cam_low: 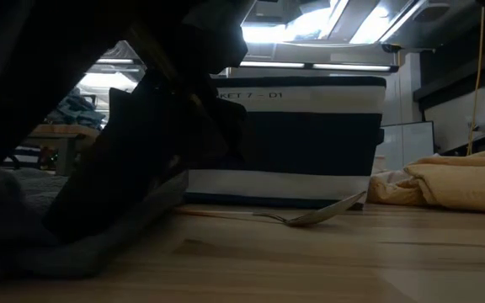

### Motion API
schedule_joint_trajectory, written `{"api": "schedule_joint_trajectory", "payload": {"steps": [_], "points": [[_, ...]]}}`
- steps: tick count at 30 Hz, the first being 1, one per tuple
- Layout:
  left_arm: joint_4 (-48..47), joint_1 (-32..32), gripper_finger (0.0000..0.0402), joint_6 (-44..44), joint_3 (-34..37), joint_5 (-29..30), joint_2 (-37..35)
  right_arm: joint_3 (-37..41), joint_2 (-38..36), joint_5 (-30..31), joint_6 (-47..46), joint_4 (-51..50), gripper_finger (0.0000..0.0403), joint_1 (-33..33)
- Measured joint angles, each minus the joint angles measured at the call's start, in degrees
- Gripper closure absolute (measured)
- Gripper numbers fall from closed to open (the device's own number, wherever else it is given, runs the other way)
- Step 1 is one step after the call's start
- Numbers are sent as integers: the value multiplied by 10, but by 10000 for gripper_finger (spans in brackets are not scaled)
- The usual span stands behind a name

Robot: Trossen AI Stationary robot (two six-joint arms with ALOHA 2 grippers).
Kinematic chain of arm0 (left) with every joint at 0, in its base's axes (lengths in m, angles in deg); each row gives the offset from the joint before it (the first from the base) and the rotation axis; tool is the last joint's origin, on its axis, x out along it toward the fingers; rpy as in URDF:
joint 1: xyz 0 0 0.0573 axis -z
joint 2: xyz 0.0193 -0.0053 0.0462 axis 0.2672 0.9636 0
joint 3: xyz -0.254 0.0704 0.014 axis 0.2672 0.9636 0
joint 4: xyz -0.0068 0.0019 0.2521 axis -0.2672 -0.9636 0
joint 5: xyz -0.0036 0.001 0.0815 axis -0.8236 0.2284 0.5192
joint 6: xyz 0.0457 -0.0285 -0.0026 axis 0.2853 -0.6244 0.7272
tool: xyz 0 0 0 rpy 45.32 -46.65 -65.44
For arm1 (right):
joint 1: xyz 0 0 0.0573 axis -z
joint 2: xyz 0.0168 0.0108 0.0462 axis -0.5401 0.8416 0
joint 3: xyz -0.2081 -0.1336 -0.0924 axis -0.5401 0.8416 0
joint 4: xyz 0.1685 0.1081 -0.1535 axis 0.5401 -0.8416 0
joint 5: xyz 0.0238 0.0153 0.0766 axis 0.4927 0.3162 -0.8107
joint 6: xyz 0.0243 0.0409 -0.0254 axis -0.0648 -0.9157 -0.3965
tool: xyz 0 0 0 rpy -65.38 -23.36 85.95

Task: Fold towel
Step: Fold the gray towel

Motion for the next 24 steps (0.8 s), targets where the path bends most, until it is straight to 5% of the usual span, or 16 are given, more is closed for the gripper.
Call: {"api": "schedule_joint_trajectory", "payload": {"steps": [14, 24], "points": [[112, 91, 284, 20, 0, 4, 11, -5, 1, 6, 1, 4, 221, 0], [109, 111, 206, 21, 0, 6, 97, -6, 1, 6, 1, 6, 221, 1]]}}
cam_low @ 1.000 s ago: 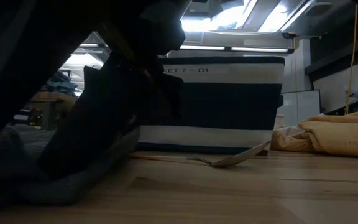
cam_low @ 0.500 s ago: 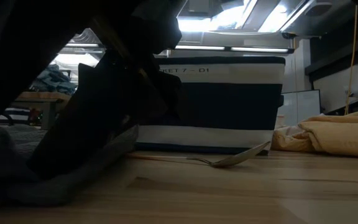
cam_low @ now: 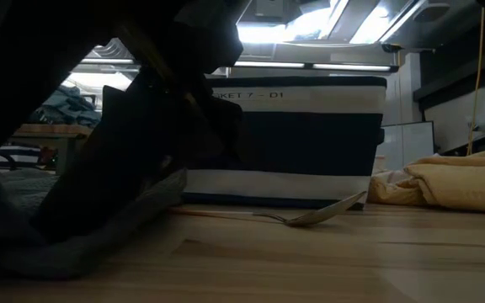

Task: Fold towel
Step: Fold the gray towel

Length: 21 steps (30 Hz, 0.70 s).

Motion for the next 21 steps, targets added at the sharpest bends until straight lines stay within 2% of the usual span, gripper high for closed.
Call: {"api": "schedule_joint_trajectory", "payload": {"steps": [9, 21], "points": [[1, -2, 194, -52, -2, 2, 35, 0, 0, 1, 0, 0, 221, 0], [-18, -6, 259, -34, -1, 6, 34, 0, 0, -5, 0, 0, 221, 0]]}}
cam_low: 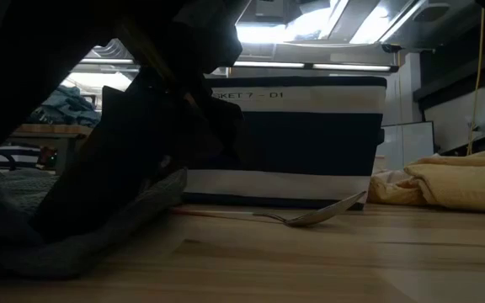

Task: Fold towel
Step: Fold the gray towel

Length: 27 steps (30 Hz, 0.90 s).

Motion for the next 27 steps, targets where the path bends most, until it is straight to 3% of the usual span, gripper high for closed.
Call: {"api": "schedule_joint_trajectory", "payload": {"steps": [10, 15, 21, 27], "points": [[-20, -3, 345, -2, 1, 15, 1, 0, 0, -1, 0, 1, 225, 0], [-19, -3, 394, -19, 1, 13, 1, 0, 0, 0, -9, -1, 277, 0], [-44, -3, 396, -10, -28, 12, 4, 0, 1, -8, -43, 0, 385, 0], [-99, -2, 399, 3, -76, 11, 4, -22, 0, -16, -61, -21, 375, -4]]}}
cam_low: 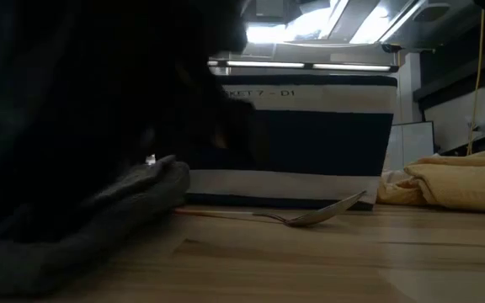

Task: Fold towel
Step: Fold the gray towel

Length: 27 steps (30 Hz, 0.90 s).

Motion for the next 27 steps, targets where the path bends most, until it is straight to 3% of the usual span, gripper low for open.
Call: {"api": "schedule_joint_trajectory", "payload": {"steps": [5, 22, 27], "points": [[-25, 8, 400, 4, -36, -3, 0, -51, -2, 1, 0, -28, 395, -12], [-27, 40, 401, -19, -151, -6, -2, -51, -46, -10, -33, -19, 391, -56], [-48, 44, 401, -18, -174, -4, -3, -52, -71, 45, -27, -26, 398, -57]]}}
